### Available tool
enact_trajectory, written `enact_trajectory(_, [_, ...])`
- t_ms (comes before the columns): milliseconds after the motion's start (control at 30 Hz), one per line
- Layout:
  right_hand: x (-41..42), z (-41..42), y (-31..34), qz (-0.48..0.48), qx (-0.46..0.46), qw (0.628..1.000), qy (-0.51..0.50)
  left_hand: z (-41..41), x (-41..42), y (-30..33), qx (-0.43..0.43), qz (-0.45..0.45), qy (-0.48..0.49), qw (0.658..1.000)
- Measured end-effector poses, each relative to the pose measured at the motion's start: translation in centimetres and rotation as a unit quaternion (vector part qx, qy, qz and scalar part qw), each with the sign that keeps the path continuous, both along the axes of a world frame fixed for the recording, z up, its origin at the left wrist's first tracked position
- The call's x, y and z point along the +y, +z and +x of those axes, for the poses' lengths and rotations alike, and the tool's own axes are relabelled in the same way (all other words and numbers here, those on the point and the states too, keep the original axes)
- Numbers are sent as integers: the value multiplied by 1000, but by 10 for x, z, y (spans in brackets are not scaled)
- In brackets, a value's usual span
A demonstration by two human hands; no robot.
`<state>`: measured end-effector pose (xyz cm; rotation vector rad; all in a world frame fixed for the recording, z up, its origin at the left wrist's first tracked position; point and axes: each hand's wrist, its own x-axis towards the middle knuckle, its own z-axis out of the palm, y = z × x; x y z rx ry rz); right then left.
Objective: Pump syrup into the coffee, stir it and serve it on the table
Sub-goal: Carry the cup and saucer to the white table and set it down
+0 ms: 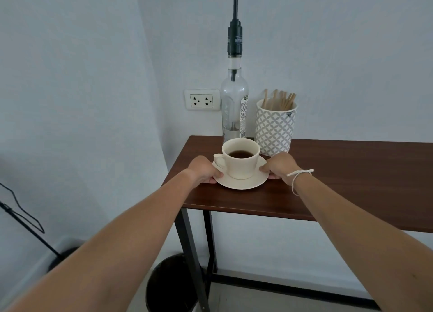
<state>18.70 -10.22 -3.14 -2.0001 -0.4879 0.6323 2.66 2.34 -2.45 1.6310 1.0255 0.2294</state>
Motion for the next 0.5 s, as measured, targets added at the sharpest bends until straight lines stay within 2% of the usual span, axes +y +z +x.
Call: enact_trajectory(500, [-3, -9, -6, 50, 55, 997, -28, -9, -3, 6, -37, -34, 15, 999])
